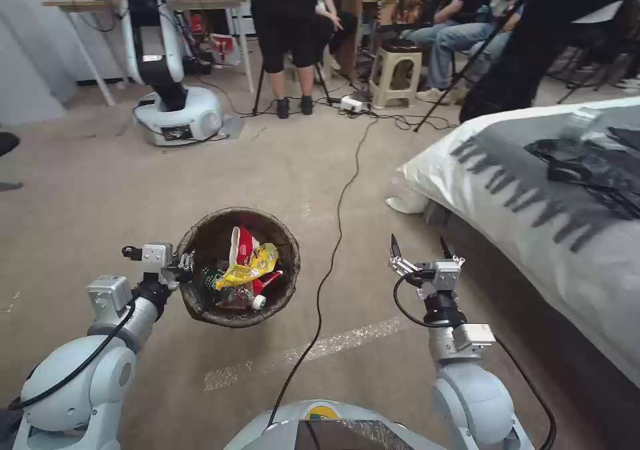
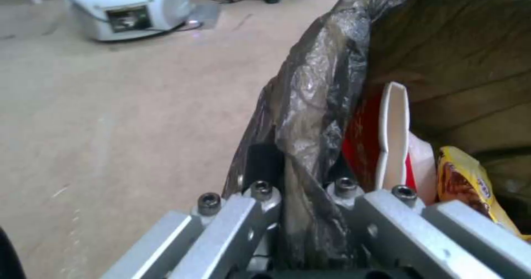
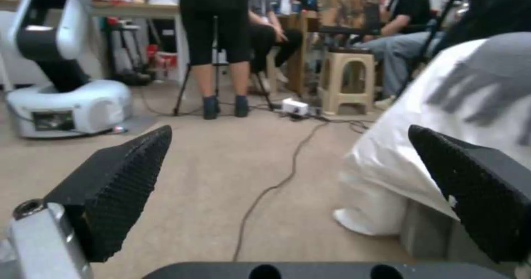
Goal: Pick up the trash bin, then pick up the garbage from the floor and place it into the trash bin.
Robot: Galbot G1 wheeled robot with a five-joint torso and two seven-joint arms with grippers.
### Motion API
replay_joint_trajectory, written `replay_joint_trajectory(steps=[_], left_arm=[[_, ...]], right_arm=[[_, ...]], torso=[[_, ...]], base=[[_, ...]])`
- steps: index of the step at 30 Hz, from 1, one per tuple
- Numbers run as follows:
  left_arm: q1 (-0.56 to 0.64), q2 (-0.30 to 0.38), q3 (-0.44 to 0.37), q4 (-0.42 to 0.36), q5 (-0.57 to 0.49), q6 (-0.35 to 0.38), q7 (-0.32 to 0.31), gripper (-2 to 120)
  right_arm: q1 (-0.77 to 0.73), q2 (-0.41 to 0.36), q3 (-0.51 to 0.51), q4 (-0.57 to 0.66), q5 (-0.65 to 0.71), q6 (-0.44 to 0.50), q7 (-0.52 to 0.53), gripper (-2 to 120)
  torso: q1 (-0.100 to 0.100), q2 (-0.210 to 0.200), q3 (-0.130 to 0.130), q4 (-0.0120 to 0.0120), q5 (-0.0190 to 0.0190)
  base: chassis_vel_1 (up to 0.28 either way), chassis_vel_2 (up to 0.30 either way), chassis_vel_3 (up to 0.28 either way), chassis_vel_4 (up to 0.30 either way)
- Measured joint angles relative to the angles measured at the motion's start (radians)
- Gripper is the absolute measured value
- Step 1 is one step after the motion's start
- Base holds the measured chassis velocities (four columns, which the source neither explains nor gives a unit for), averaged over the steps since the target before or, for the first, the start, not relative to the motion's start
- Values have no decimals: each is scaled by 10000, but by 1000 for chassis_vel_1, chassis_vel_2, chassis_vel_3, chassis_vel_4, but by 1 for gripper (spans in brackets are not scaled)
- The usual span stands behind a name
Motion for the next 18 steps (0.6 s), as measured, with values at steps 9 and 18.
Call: replay_joint_trajectory(steps=[9,18], left_arm=[[2,-2,0,0,-1,-1,-1,3],[-10,-14,29,-14,12,-2,-3,3]], right_arm=[[29,-1,10,0,7,-11,17,100],[45,-18,41,17,51,-24,30,100]], torso=[[0,0,0,1,0],[0,0,0,0,0]], base=[[96,89,98,102],[92,90,96,84]])
